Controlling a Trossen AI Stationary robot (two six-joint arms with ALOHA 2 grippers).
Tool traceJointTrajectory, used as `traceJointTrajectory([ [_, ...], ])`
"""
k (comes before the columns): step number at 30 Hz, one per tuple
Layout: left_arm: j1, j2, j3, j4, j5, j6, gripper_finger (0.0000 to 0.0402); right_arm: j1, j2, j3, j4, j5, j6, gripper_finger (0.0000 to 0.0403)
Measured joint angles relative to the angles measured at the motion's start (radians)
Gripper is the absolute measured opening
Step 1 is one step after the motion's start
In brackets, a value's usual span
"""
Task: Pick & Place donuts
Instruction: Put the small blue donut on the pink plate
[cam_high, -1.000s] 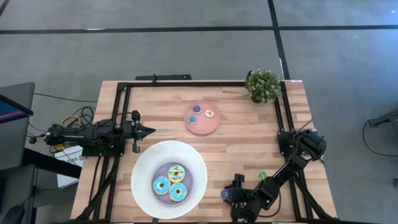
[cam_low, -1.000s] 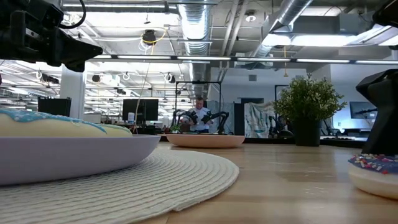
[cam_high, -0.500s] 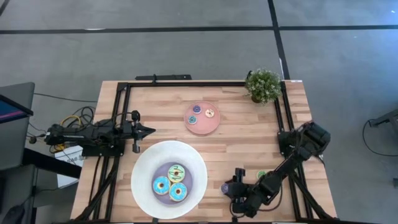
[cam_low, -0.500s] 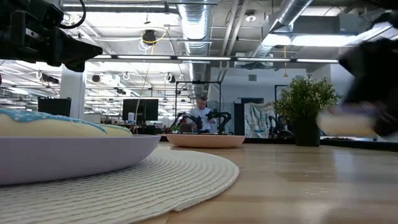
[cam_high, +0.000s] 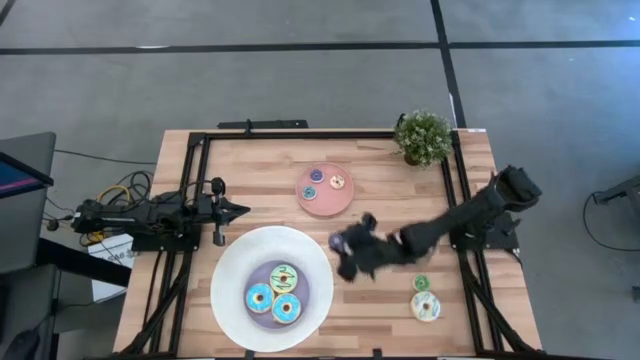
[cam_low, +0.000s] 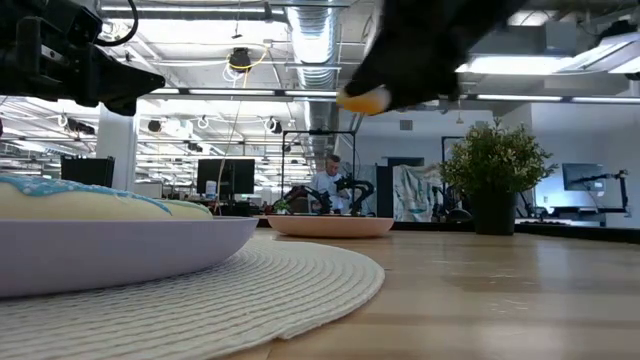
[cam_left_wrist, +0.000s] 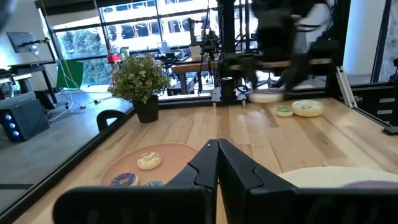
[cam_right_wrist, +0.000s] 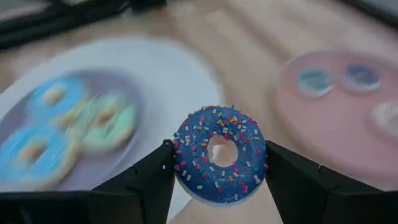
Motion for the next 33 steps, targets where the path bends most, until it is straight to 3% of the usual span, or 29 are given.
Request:
traceJointTrajectory([
  [4,0.000,0.000,0.000,0.000,0.000,0.000,0.0000,-0.142,0.017,0.017,0.049,-0.079,-0.132,0.0220],
  [9,0.000,0.002,0.000,0.000,0.000,0.000,0.0000,-0.299,0.103,0.086,0.029,-0.128,-0.145,0.0220],
  [14,0.000,0.006,0.000,0.004,0.000,0.000,0.0000,-0.418,0.218,0.159,-0.002,-0.247,-0.158,0.0220],
  [20,0.000,0.013,0.000,0.001,0.001,0.000,0.0000,-0.493,0.309,0.202,-0.071,-0.264,-0.154,0.0220],
  [33,0.000,0.015,0.000,0.001,0.000,0.000,0.0000,-0.570,0.343,0.201,-0.090,-0.309,-0.134,0.0220],
])
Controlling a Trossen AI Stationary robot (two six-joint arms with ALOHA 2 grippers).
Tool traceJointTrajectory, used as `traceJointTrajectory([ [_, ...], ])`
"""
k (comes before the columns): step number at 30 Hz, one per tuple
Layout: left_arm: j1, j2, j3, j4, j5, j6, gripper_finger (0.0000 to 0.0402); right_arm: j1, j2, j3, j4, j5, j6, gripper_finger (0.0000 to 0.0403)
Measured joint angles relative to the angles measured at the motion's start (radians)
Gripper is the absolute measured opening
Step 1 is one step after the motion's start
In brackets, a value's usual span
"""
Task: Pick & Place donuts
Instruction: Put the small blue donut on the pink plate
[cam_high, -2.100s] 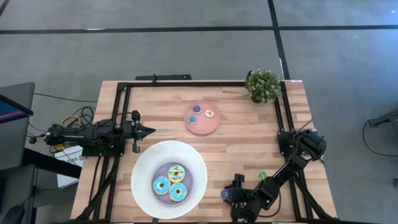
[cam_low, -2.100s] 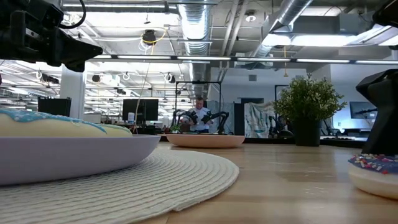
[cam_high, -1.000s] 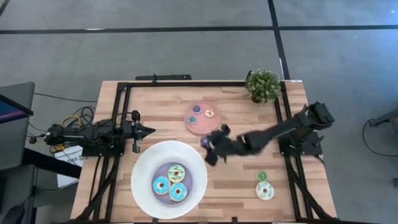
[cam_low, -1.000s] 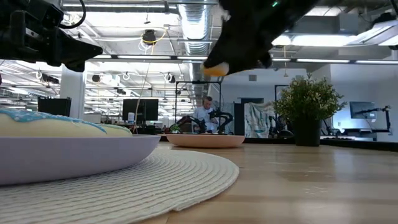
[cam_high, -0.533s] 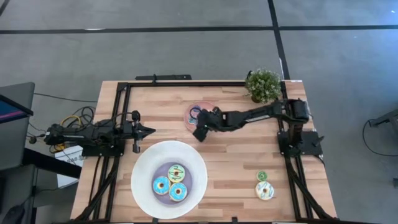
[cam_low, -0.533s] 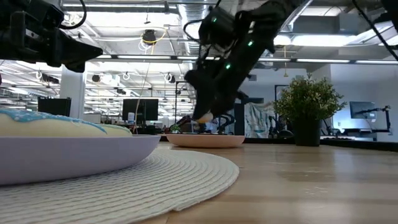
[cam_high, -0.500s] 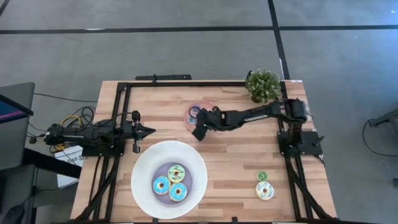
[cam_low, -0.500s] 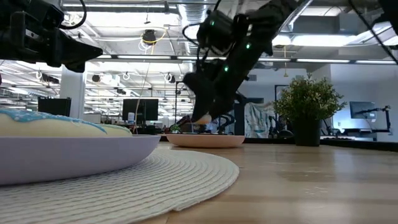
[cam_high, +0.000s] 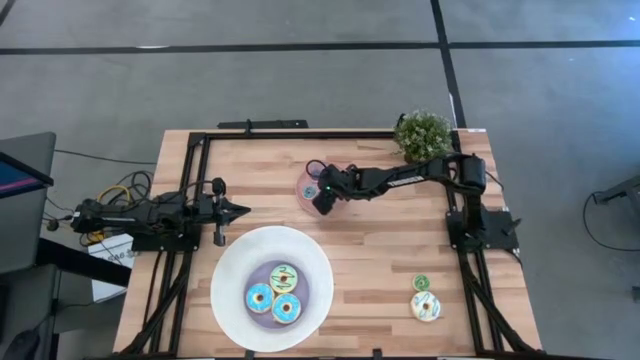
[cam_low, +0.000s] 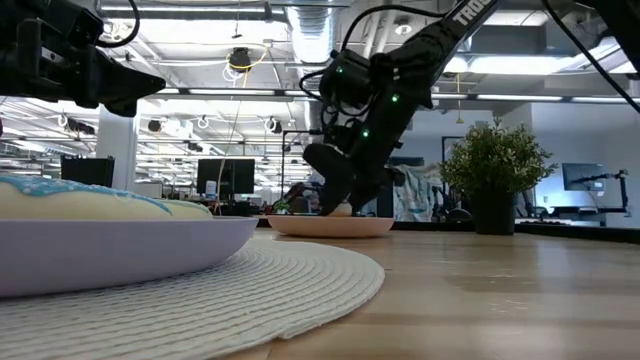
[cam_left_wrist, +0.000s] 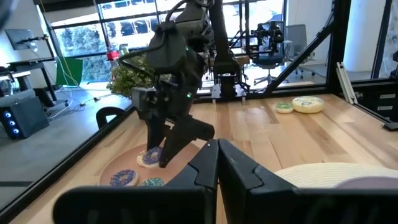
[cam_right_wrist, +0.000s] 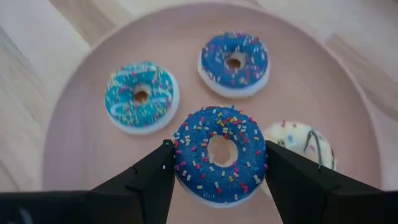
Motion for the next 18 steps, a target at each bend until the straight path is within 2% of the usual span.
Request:
traceJointTrajectory([
  [18,0.000,0.000,0.000,0.000,0.000,0.000,0.0000,0.016,0.009,0.000,-0.001,-0.002,-0.026,0.0220],
])
